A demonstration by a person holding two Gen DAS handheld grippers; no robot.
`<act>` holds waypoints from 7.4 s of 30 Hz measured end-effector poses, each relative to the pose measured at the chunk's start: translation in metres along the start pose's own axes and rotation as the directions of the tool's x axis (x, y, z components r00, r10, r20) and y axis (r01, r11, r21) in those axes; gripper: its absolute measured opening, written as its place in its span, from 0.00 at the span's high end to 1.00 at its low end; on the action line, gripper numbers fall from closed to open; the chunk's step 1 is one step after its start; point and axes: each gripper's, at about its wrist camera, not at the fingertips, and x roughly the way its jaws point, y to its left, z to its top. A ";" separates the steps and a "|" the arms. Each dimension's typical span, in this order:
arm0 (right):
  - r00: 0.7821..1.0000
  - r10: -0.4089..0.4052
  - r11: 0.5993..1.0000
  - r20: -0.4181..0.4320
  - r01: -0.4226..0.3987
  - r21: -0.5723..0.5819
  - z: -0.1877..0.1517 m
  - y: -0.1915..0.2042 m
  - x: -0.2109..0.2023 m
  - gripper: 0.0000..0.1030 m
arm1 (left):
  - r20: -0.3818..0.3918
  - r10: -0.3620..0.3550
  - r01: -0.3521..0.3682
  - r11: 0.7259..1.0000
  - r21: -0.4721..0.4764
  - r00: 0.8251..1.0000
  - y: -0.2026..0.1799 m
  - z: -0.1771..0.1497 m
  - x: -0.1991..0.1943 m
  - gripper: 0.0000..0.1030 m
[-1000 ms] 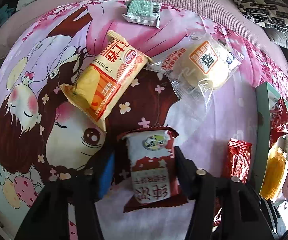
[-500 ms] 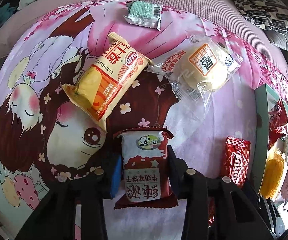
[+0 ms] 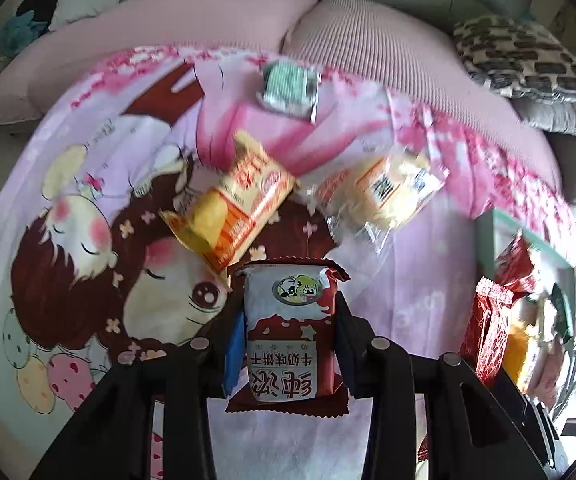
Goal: Organize snacks
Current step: 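Carry the red packet and biscuit packet into the tray with both tools, then open both tools to release the packets into the tray, then withdraw both open tools from the tray back over the snack heap, then grasp the yellow roll packet with the left tool while the right tool grasps the wrapped bun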
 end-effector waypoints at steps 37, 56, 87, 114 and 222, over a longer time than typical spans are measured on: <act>0.971 -0.197 0.896 0.139 0.120 0.428 0.021 -0.198 -0.068 0.54 | 0.002 -0.195 0.181 0.916 0.358 0.981 -0.192 0.003 -0.051 0.60; 0.987 -0.153 0.895 0.050 0.116 0.431 0.017 -0.207 -0.032 0.54 | -0.085 -0.115 0.140 0.905 0.401 0.990 -0.250 -0.005 0.008 0.60; 0.985 -0.172 0.899 0.010 0.153 0.411 0.020 -0.205 -0.025 0.31 | 0.004 -0.079 0.072 0.924 0.376 0.997 -0.224 -0.002 -0.027 0.35; 0.983 -0.176 0.920 0.057 0.143 0.366 0.026 -0.187 -0.024 0.00 | 0.093 0.123 -0.142 0.962 0.233 0.988 -0.133 -0.002 -0.017 0.09; 0.975 0.115 0.982 -0.188 -0.082 0.172 0.119 0.060 0.117 0.18 | -0.001 0.158 -0.158 0.987 -0.013 0.987 0.074 0.072 0.061 0.44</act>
